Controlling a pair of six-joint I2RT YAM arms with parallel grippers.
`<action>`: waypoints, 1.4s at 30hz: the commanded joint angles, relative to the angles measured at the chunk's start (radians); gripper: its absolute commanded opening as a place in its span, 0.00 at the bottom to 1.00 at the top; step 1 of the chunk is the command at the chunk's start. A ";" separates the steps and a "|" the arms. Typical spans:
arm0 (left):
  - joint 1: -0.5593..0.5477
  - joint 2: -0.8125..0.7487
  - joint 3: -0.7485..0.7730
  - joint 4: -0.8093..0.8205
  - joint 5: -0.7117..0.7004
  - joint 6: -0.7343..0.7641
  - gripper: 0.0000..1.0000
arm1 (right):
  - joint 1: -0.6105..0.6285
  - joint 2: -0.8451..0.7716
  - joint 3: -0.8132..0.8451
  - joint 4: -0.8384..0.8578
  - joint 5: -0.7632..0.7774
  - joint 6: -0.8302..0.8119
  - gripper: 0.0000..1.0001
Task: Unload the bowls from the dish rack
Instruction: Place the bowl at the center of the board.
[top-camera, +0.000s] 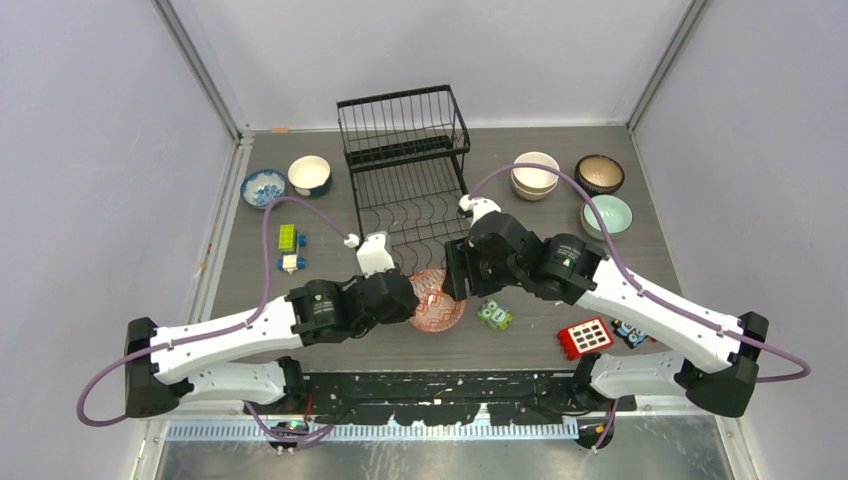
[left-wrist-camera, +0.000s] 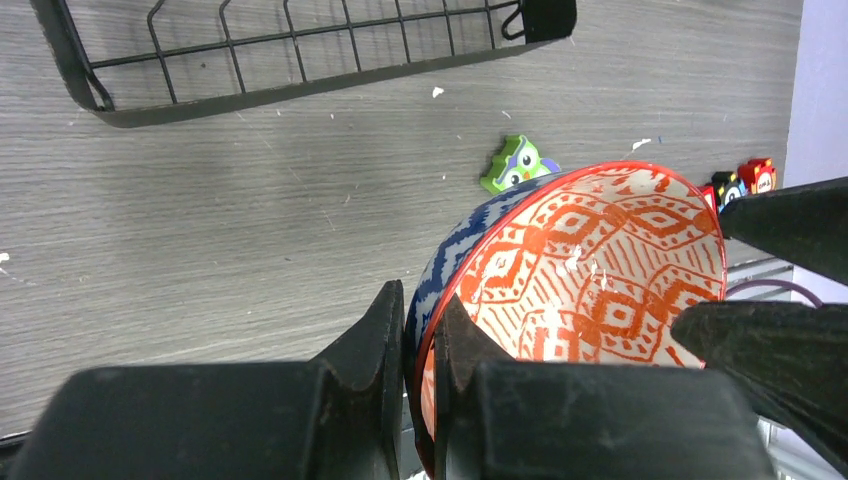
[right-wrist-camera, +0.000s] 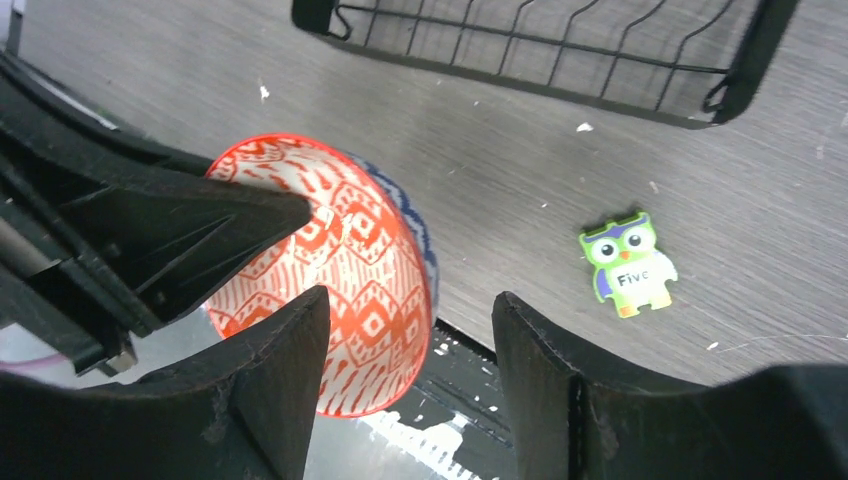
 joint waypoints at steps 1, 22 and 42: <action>0.013 -0.026 0.006 0.035 0.036 0.022 0.00 | 0.002 0.018 0.034 0.011 -0.100 -0.005 0.63; 0.030 0.001 0.019 -0.001 0.009 -0.004 0.00 | 0.006 0.087 0.012 -0.025 -0.074 0.012 0.38; 0.032 -0.024 0.069 -0.164 -0.043 -0.030 0.36 | 0.034 0.134 0.034 -0.033 0.021 0.043 0.01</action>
